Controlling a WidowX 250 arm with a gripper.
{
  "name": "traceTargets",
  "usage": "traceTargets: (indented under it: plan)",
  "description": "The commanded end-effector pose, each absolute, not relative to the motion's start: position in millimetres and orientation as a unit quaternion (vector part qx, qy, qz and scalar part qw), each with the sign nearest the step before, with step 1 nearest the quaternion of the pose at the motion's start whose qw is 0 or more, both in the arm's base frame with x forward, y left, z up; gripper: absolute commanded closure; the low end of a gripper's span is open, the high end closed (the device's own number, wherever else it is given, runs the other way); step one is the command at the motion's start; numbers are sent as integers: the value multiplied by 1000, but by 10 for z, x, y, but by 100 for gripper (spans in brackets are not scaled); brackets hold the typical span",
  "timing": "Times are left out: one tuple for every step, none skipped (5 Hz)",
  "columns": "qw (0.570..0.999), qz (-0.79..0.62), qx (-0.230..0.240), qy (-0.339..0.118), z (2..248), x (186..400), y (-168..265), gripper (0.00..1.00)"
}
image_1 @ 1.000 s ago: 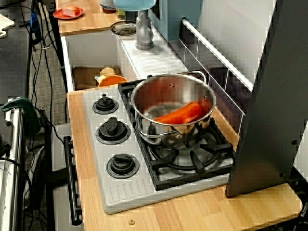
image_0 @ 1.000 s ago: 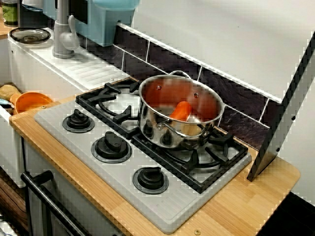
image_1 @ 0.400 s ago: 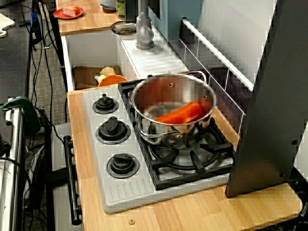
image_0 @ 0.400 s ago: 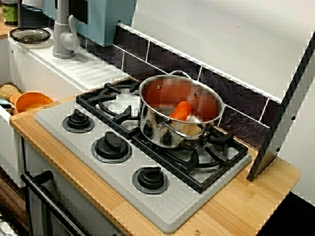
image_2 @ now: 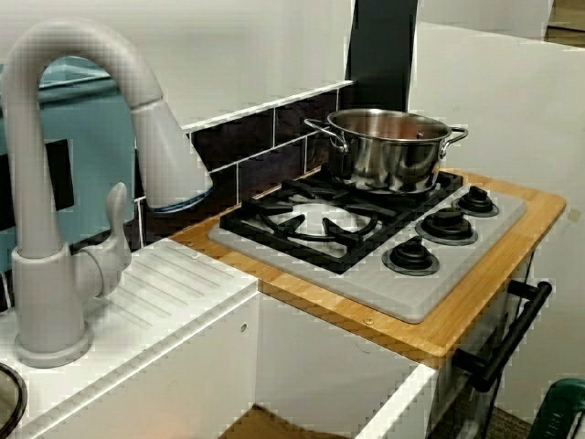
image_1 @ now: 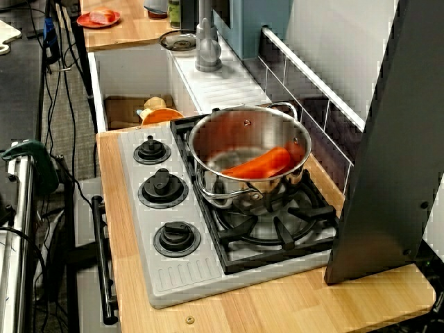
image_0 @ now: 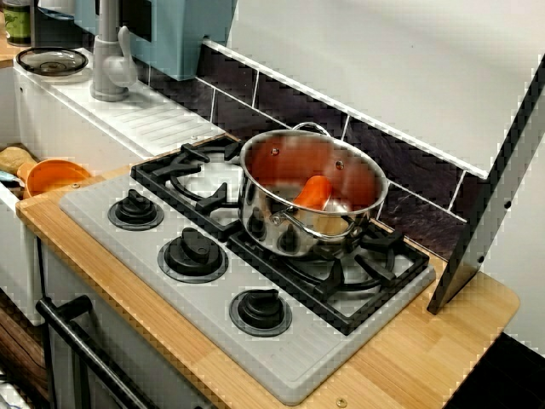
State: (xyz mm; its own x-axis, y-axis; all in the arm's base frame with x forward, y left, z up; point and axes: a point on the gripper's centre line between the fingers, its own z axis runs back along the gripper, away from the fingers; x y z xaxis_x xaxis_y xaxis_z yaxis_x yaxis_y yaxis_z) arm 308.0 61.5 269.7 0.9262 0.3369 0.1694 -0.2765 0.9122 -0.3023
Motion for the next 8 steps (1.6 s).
traceTargets:
  plan:
    - [969, 161, -136, -131, 2850, 3065, 706, 100]
    - [968, 163, -136, -133, 2856, 3068, 706, 100]
    - [968, 163, -136, -134, 2856, 3043, 696, 100]
    - [969, 161, -135, -132, 2845, 3019, 688, 100]
    - [968, 164, -136, -134, 2857, 3021, 705, 100]
    - [967, 166, -137, -134, 2871, 3022, 718, 100]
    - [966, 168, -138, -136, 2886, 3033, 732, 100]
    - [966, 168, -139, -136, 2892, 3031, 733, 100]
